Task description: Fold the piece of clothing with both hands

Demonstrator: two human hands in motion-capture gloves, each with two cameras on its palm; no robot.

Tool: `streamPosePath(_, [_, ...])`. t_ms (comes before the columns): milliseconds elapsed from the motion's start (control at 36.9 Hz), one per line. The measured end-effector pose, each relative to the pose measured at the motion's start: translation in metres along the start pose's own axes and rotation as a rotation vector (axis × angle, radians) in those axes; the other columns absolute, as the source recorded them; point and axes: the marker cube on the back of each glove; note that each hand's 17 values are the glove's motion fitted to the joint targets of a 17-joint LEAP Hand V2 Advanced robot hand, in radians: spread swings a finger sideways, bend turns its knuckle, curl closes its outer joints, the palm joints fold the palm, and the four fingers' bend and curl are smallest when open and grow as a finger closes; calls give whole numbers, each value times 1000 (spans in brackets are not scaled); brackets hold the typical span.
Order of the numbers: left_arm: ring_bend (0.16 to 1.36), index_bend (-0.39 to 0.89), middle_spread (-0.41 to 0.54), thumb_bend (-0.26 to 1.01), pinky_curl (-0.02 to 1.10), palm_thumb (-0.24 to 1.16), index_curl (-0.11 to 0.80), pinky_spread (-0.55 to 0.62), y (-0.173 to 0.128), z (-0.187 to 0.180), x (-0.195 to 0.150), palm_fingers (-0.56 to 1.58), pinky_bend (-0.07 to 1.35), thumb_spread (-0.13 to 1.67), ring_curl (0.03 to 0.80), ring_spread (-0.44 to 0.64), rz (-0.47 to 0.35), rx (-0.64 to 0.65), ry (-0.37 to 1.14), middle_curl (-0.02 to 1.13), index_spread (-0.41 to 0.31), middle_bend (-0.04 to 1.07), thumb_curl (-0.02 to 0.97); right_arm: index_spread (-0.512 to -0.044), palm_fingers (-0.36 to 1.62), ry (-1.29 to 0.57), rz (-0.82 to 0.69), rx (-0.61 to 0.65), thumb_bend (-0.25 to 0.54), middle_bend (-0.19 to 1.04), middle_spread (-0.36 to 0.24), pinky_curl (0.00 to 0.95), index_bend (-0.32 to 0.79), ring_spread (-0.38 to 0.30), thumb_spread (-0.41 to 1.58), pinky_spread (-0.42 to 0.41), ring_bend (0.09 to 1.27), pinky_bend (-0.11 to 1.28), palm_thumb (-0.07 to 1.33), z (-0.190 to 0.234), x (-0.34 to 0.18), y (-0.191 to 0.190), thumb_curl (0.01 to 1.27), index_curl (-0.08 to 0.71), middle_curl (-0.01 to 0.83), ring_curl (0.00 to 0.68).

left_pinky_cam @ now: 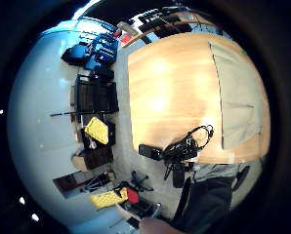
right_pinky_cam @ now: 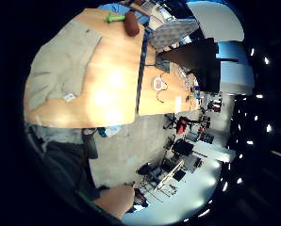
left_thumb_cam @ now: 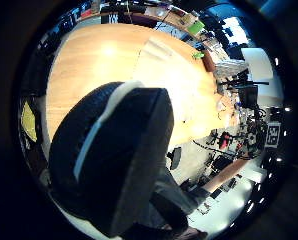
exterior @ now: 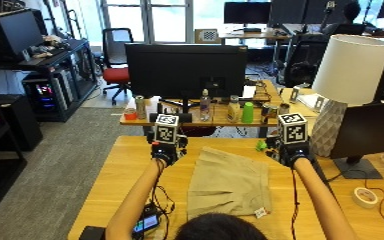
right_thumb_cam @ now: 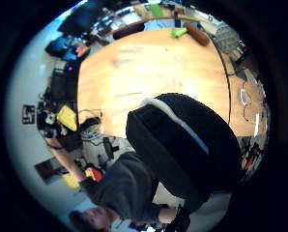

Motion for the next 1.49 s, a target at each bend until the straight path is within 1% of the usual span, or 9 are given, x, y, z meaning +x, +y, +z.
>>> streamPosePath(135, [486,130,127,10,118,47,66,284,6,-7,8,154,354,652,126,253,0,12,-16,65,-31,159,32,-268,285,-19,-5,10,135,191,-56,158,130,45,688,147,350,446,229,-1,5,10,41,79,90,109])
streamPosePath(325, [544,152,164,-9,172,46,120,368,6,-13,22,110,383,897,170,337,29,13,-41,111,-39,173,69,-335,252,-53,-5,30,119,202,-71,213,135,59,970,185,373,466,241,0,14,16,64,126,152,157])
streamPosePath(623, [576,159,183,-17,220,33,185,413,-7,-5,26,81,391,1049,199,386,3,13,-47,169,-45,183,117,-364,274,-82,39,51,87,201,-79,259,124,57,1156,205,414,486,263,-2,27,10,98,165,219,203])
streamPosePath(867, [590,157,188,-18,248,24,222,424,3,0,33,64,393,1091,214,399,19,2,-23,203,-46,183,146,-367,274,-156,19,93,72,198,-89,290,121,43,1228,199,442,500,303,-3,35,9,124,182,260,237])
streamPosePath(975, [595,156,189,-15,258,25,234,426,14,9,40,59,394,1102,220,401,35,41,-35,215,-47,183,158,-368,272,-168,-25,91,66,195,-87,298,120,38,1246,197,453,503,320,10,28,14,134,186,272,249])
streamPosePath(1137, [594,200,179,0,258,63,267,435,24,46,65,132,362,1141,221,384,135,101,-73,235,-44,191,176,-363,332,-192,-98,34,75,204,-83,308,116,19,1278,187,483,508,377,52,13,15,152,189,293,265])
streamPosePath(1273, [579,190,169,0,275,99,290,439,40,85,89,173,384,1162,224,366,238,20,-33,240,-46,163,191,-361,334,-190,-150,4,78,202,-82,319,116,11,1295,182,488,511,418,84,-2,11,165,196,306,280])
streamPosePath(1381, [573,153,173,-16,302,111,292,432,36,132,109,172,448,1118,229,359,312,-61,-5,239,-60,149,206,-362,367,-175,-208,-48,105,193,-81,334,95,-9,1283,174,500,552,505,119,-18,2,190,190,314,289])
streamPosePath(1490, [579,113,174,-25,336,115,280,403,29,179,123,173,551,1042,237,345,346,-131,29,231,-65,137,223,-361,370,-146,-229,-105,119,189,-81,346,84,-19,1235,177,510,590,590,161,-30,-13,217,182,318,296])
